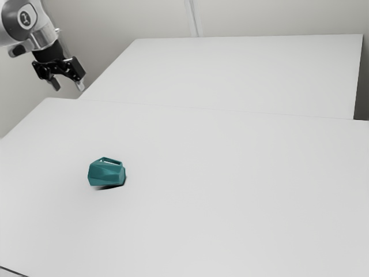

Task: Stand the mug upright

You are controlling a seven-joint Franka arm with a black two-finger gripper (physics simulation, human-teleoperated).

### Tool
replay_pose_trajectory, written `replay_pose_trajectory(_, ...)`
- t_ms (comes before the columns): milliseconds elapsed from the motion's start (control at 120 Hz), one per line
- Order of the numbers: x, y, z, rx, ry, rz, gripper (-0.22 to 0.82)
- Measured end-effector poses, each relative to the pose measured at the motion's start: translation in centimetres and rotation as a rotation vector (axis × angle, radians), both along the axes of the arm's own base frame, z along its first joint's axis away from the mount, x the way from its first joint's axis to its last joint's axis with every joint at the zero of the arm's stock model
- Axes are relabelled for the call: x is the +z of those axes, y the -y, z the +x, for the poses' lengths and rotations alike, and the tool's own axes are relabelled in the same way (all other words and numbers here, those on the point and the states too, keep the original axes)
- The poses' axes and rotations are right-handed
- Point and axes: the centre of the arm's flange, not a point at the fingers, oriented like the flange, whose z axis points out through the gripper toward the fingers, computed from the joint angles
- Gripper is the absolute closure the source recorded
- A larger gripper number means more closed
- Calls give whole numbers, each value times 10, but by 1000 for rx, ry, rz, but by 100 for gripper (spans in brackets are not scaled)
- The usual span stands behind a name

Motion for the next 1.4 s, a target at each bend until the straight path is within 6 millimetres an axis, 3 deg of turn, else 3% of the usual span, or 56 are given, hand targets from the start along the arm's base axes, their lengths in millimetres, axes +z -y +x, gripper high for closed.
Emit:
replay_pose_trajectory(167,-7,-10,-8,25,24,-55,0)
replay_pose_trajectory(358,-76,-38,-35,153,33,-266,0)
replay_pose_trajectory(625,-178,-123,-53,415,-38,-385,0)
replay_pose_trajectory(850,-250,-122,-58,502,-125,-474,0)
replay_pose_trajectory(1000,-277,-123,-56,556,-140,-536,0)
replay_pose_trajectory(1217,-297,-122,-51,631,-130,-649,0)
replay_pose_trajectory(1400,-301,-117,-49,646,-131,-699,0)
